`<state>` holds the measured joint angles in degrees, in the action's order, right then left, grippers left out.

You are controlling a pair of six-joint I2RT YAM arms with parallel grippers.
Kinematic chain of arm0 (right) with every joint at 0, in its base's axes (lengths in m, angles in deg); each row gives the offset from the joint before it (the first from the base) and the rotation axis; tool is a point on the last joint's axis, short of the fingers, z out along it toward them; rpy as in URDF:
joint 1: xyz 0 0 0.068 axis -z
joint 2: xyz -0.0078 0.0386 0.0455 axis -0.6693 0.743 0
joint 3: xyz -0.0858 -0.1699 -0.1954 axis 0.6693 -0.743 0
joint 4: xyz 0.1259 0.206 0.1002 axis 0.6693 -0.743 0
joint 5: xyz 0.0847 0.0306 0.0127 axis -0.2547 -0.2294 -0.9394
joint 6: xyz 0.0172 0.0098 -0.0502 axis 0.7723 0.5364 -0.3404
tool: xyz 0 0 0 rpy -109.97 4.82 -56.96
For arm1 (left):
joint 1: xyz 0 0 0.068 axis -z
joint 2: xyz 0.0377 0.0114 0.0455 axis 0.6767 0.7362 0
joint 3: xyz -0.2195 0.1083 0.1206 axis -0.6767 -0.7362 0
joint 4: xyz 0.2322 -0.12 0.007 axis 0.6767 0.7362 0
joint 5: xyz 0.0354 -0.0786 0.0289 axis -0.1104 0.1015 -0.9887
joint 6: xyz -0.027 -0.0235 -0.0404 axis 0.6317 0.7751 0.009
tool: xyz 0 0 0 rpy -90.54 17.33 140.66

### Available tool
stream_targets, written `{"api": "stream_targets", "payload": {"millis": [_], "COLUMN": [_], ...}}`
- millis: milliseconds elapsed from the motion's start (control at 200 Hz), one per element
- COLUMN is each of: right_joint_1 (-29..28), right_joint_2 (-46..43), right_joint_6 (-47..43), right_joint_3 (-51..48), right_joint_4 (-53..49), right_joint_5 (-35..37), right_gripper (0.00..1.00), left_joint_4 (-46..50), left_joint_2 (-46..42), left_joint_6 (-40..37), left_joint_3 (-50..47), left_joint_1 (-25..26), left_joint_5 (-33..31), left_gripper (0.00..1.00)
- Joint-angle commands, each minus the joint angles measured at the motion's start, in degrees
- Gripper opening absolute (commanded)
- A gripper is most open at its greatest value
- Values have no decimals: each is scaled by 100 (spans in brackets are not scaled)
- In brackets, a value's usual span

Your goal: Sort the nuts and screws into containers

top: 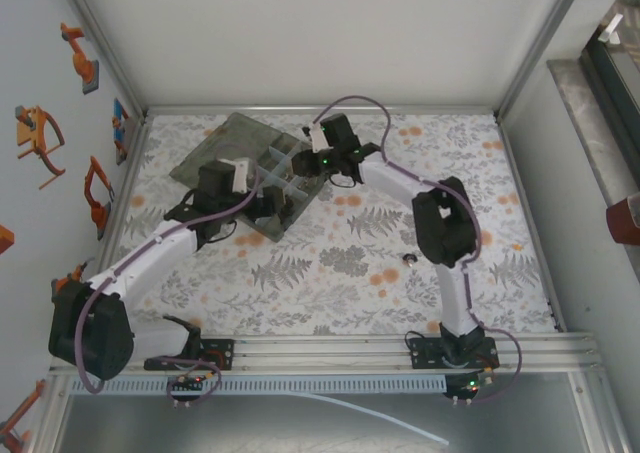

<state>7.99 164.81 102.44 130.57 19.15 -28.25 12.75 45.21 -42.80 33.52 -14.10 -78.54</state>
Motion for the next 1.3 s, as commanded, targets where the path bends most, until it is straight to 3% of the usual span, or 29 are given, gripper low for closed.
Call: {"api": "stream_targets", "payload": {"millis": [0, 140, 245, 356, 486, 656, 681, 891, 1016, 1292], "right_joint_1": [0, 142, 364, 519, 524, 524, 520, 519, 519, 519], "right_joint_2": [-1272, -2505, -3236, -3979, -4933, -6175, -6350, -7493, -7830, -8931], "right_joint_6": [-155, 458, 1107, 1579, 1758, 1793, 1837, 2194, 2301, 2253], "right_joint_3": [-901, -2522, -3733, -4771, -5427, -5647, -5666, -5916, -6117, -6441], "right_joint_4": [-60, -722, -998, -995, -1168, -2015, -2148, -2901, -3017, -2939], "right_joint_5": [825, 1739, 1895, 1817, 2038, 2507, 2541, 2427, 2116, 1327], "right_gripper": [38, 47, 49, 59, 80, 90, 99, 99, 99, 100], "left_joint_4": [197, 159, 74, -84, -743, -1155, -1205, -1422, -2010, -1737], "left_joint_2": [79, 501, 933, 1431, 1870, 2647, 2782, 3909, 4289, 5036], "left_joint_6": [-585, -779, -964, -1380, -1577, -2088, -2117, -2237, -2307, -2746], "left_joint_3": [429, 747, 1000, 1270, 1378, 1715, 1771, 2443, 2510, 3135], "left_joint_1": [667, 1420, 1905, 2374, 2433, 2425, 2412, 2397, 2477, 2766], "left_joint_5": [-149, -373, -366, -528, -301, 325, 440, 1388, 1700, 2169], "left_gripper": [97, 97, 97, 97, 99, 96, 96, 81, 77, 65]}}
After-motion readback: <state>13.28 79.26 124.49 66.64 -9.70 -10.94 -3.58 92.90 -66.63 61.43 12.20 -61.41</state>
